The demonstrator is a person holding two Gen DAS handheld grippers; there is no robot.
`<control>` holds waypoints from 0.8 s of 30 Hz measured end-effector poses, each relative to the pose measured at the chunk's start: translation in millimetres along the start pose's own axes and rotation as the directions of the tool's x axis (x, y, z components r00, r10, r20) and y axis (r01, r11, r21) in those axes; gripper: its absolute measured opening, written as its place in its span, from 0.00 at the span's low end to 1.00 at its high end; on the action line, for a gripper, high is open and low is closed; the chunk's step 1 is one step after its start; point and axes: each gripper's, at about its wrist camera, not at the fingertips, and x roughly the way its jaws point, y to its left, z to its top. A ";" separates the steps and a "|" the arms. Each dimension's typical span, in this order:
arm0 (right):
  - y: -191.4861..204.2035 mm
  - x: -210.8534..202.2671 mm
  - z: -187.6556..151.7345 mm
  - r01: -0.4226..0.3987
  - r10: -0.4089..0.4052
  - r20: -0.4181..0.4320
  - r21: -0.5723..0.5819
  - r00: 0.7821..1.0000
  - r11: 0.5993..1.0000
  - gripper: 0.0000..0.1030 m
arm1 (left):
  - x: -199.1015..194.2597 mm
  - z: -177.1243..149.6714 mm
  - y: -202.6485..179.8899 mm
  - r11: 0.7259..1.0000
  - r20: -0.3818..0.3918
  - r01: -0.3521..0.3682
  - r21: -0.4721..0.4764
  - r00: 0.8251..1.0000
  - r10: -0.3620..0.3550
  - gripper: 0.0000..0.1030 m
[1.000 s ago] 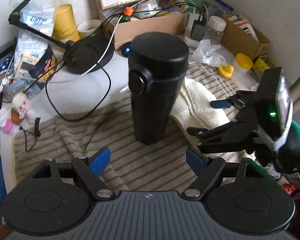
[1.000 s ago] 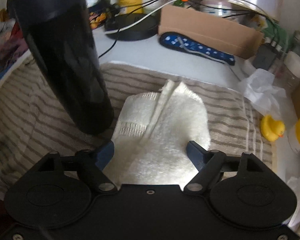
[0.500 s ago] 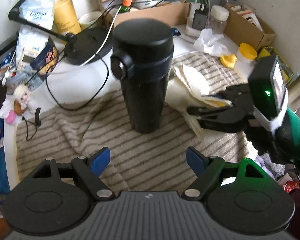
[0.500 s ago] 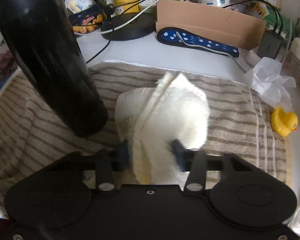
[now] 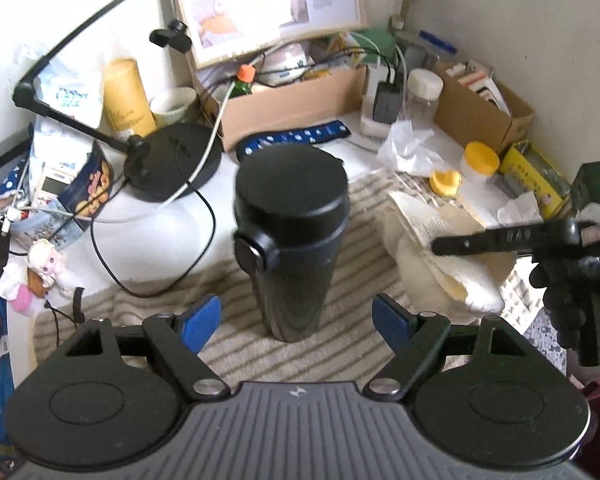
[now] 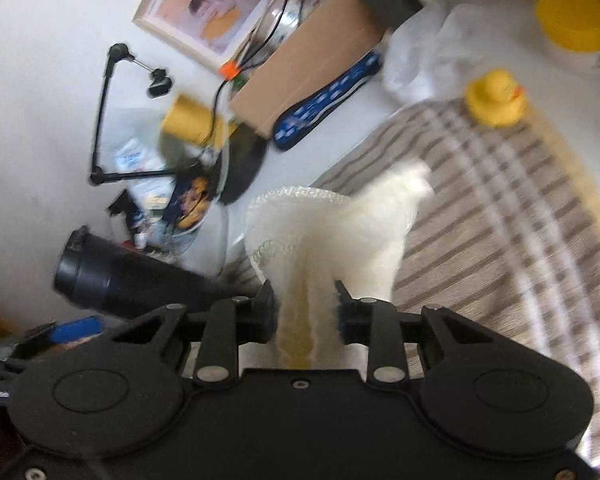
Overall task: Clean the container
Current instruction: 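Lift the white cloth with the right gripper and regrip it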
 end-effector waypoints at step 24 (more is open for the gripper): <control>72.7 13.9 -5.7 0.129 -0.133 0.011 -0.317 0.991 0.939 0.65 | 2.5 -24.2 24.7 0.998 -0.039 0.009 -0.054 0.999 -0.011 0.80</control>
